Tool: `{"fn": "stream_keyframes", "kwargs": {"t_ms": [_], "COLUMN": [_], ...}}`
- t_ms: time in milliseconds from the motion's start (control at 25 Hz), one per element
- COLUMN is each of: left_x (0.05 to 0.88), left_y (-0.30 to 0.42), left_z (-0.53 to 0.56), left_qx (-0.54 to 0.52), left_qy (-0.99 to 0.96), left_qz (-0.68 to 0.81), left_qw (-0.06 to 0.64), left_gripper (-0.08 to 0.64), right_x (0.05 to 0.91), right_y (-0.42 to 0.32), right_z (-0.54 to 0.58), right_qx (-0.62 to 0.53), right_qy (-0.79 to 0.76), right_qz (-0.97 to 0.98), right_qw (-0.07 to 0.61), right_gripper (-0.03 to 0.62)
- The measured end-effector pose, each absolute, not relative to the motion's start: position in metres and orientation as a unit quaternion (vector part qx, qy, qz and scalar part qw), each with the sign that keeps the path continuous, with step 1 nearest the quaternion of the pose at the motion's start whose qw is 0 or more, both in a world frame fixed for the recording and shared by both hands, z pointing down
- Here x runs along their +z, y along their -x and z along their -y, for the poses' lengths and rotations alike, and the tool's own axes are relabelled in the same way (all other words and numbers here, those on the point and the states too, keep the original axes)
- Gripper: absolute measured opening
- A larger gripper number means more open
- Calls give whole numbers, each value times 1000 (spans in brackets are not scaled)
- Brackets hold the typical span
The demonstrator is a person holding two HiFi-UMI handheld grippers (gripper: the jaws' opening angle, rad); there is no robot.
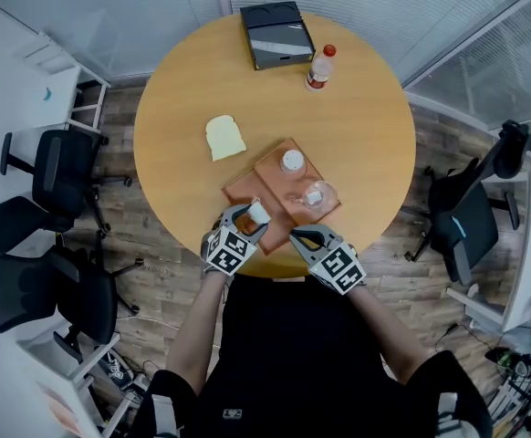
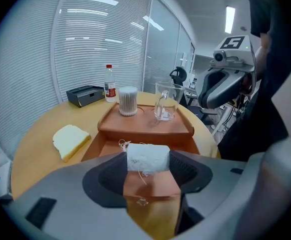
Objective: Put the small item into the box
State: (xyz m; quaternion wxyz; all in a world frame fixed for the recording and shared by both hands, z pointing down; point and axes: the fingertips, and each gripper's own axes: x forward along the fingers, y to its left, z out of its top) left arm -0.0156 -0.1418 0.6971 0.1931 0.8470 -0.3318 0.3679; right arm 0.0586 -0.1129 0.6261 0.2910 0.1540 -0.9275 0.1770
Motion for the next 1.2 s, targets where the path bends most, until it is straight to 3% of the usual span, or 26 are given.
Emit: {"fn": "stream_keyframes", "kwargs": {"t_ms": [400,1200], "left_x": [724,745], "left_y": [7,10], "left_z": [145,149], "left_qx": [424,461], "left_qy": [-835,-811], "left_qz": [304,297], "left_qw": [174,205], "left_gripper": [267,267], "right_x": [631,638], "right_y": [-60,-60], "right_z": [112,116], "right_qx": [186,192], "right_qy": [-158,-151], "right_qz": [924,923], "right_qw": [293,298], "right_gripper": [8,8]}}
